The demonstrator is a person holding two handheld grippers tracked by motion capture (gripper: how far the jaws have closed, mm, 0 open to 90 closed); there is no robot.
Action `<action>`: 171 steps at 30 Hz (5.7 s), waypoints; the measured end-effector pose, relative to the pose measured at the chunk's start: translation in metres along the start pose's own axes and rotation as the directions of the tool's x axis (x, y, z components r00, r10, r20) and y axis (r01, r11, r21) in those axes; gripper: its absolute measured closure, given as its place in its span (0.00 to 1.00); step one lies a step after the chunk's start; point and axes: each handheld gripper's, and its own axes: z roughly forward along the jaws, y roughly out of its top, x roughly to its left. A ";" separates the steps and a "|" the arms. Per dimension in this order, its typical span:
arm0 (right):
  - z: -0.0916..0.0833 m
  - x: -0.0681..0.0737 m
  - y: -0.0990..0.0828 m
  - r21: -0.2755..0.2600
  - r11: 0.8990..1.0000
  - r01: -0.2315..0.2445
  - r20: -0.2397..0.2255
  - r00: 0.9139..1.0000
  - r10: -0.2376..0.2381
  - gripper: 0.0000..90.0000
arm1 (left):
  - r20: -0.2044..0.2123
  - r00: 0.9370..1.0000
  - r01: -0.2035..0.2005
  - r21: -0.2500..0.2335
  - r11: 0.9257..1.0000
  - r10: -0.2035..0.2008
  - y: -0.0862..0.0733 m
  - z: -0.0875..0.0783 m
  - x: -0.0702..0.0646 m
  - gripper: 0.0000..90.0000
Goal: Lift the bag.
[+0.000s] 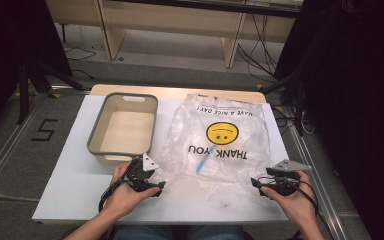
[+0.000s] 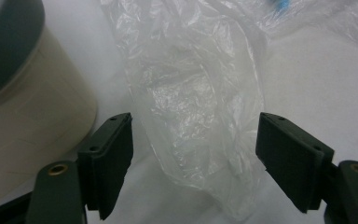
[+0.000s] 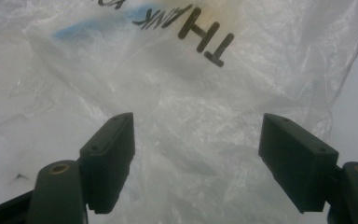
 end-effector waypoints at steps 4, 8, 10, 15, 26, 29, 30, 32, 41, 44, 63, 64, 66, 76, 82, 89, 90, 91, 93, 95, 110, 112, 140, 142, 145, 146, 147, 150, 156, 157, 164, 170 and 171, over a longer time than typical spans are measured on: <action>-0.001 -0.001 -0.004 0.028 1.000 0.002 0.004 1.000 -0.002 0.29 | 0.034 0.999 0.014 0.005 1.000 -0.014 0.000 0.003 0.001 0.30; -0.002 0.000 -0.007 0.062 0.998 0.002 -0.001 1.000 -0.002 0.26 | 0.055 0.998 0.016 -0.005 1.000 -0.015 0.001 0.001 -0.001 0.30; -0.002 0.001 -0.008 0.071 0.997 0.003 0.000 1.000 -0.003 0.22 | 0.059 0.998 0.014 -0.015 1.000 -0.013 0.002 0.001 -0.003 0.30; -0.002 0.001 -0.013 0.100 0.995 0.005 -0.008 1.000 -0.004 0.21 | 0.058 0.998 -0.020 0.019 1.000 0.019 0.000 0.003 -0.005 0.28; 0.000 -0.003 -0.019 0.170 0.985 0.004 0.017 1.000 -0.007 0.19 | 0.038 0.999 -0.018 0.088 0.996 0.014 -0.004 0.014 -0.002 0.27; 0.001 -0.004 -0.021 0.179 0.984 -0.003 0.019 1.000 0.000 0.19 | 0.043 0.999 -0.011 0.097 0.995 0.006 -0.004 0.016 -0.001 0.27; 0.001 -0.004 -0.022 0.185 0.983 -0.005 0.019 1.000 0.001 0.19 | 0.045 0.999 -0.012 0.100 0.995 0.007 -0.004 0.016 0.000 0.27; 0.002 -0.004 -0.023 0.203 0.979 -0.011 0.017 1.000 0.008 0.19 | 0.044 0.999 -0.007 0.101 0.995 0.003 -0.004 0.016 -0.001 0.27; 0.009 0.002 -0.028 0.291 0.957 0.005 -0.034 0.999 0.005 0.21 | 0.037 0.999 -0.002 0.115 0.993 -0.002 -0.002 0.014 -0.003 0.36; 0.008 0.004 -0.027 0.301 0.953 0.016 -0.047 0.999 -0.002 0.21 | 0.036 0.999 -0.004 0.115 0.993 0.000 -0.001 0.014 -0.005 0.42; -0.019 0.009 -0.019 0.131 0.991 -0.030 -0.072 0.997 0.039 0.18 | 0.037 0.999 -0.010 0.114 0.993 0.006 -0.001 0.013 -0.007 0.46; -0.018 0.010 -0.020 0.145 0.989 -0.025 -0.073 0.997 0.036 0.18 | 0.037 0.999 -0.010 0.114 0.993 0.006 -0.001 0.013 -0.007 0.46; -0.016 0.012 -0.023 0.186 0.983 -0.010 -0.061 0.998 0.022 0.18 | 0.036 0.999 -0.010 0.115 0.993 0.006 -0.001 0.013 -0.007 0.46; -0.006 0.010 -0.038 0.343 0.939 0.015 -0.030 1.000 -0.005 0.22 | 0.042 0.999 -0.014 0.127 0.992 0.009 0.000 0.012 -0.009 0.53; -0.008 0.010 -0.036 0.351 0.936 0.015 -0.002 1.000 -0.015 0.38 | 0.041 0.999 -0.008 0.141 0.990 0.002 0.002 0.011 -0.013 0.63; -0.010 0.011 -0.032 0.360 0.933 0.029 -0.014 1.000 -0.026 0.69 | 0.043 0.999 -0.004 0.156 0.988 -0.003 0.004 0.011 -0.014 0.77; -0.010 0.010 -0.032 0.359 0.933 0.025 -0.012 1.000 -0.022 0.73 | 0.045 0.999 -0.005 0.157 0.988 -0.002 0.004 0.011 -0.014 0.79; -0.010 0.010 -0.032 0.358 0.934 0.024 -0.013 1.000 -0.020 0.77 | 0.046 0.999 -0.006 0.156 0.988 -0.001 0.004 0.011 -0.014 0.82; -0.010 0.010 -0.031 0.359 0.933 0.027 -0.016 1.000 -0.023 0.82 | 0.050 0.999 -0.015 0.154 0.988 0.008 0.004 0.011 -0.014 0.87; -0.009 0.010 -0.031 0.360 0.932 0.028 -0.021 1.000 -0.022 0.89 | 0.055 0.998 -0.027 0.153 0.988 0.019 0.003 0.011 -0.016 0.91; -0.011 0.009 -0.027 0.286 0.958 0.012 -0.046 0.999 0.002 0.98 | 0.119 0.990 -0.076 0.027 0.997 0.072 0.004 -0.001 -0.016 0.98; -0.013 0.009 -0.025 0.260 0.966 0.000 -0.047 0.999 0.012 0.98 | 0.122 0.989 -0.086 -0.005 0.996 0.086 0.005 -0.004 -0.016 0.98; -0.035 0.002 -0.001 -0.130 0.990 -0.059 -0.009 0.998 0.058 0.98 | 0.044 0.984 -0.139 -0.438 0.888 0.175 0.025 -0.039 -0.011 0.98; -0.036 0.001 0.000 -0.146 0.987 -0.063 -0.001 0.998 0.064 0.98 | 0.034 0.984 -0.141 -0.460 0.877 0.176 0.028 -0.041 -0.010 0.98; -0.038 0.001 0.002 -0.164 0.984 -0.071 0.011 0.997 0.074 0.98 | 0.018 0.984 -0.145 -0.495 0.856 0.177 0.032 -0.046 -0.008 0.98; -0.038 0.000 0.003 -0.175 0.982 -0.068 0.017 0.997 0.072 0.98 | 0.013 0.984 -0.147 -0.508 0.849 0.178 0.034 -0.047 -0.008 0.98; -0.039 0.000 0.004 -0.182 0.981 -0.071 0.019 0.997 0.075 0.98 | 0.010 0.984 -0.146 -0.519 0.842 0.176 0.035 -0.048 -0.008 0.98; -0.042 -0.001 0.008 -0.211 0.975 -0.066 0.034 0.997 0.075 0.98 | -0.009 0.982 -0.161 -0.542 0.825 0.187 0.039 -0.050 -0.007 0.98; -0.046 -0.004 0.012 -0.260 0.963 -0.069 0.059 0.994 0.088 0.98 | -0.035 0.985 -0.159 -0.583 0.797 0.171 0.048 -0.051 -0.003 0.98; -0.046 -0.004 0.013 -0.269 0.961 -0.068 0.064 0.994 0.088 0.98 | -0.041 0.984 -0.163 -0.586 0.794 0.171 0.049 -0.051 -0.003 0.98; -0.049 -0.006 0.014 -0.314 0.947 -0.072 0.087 0.991 0.104 0.98 | -0.060 0.986 -0.161 -0.608 0.778 0.157 0.055 -0.049 -0.002 0.98; -0.054 -0.006 0.016 -0.338 0.939 -0.066 0.102 0.989 0.106 0.98 | -0.076 0.986 -0.163 -0.625 0.763 0.148 0.060 -0.052 -0.001 0.98; -0.054 -0.006 0.016 -0.342 0.938 -0.065 0.105 0.989 0.107 0.98 | -0.079 0.986 -0.162 -0.628 0.762 0.145 0.060 -0.052 0.000 0.98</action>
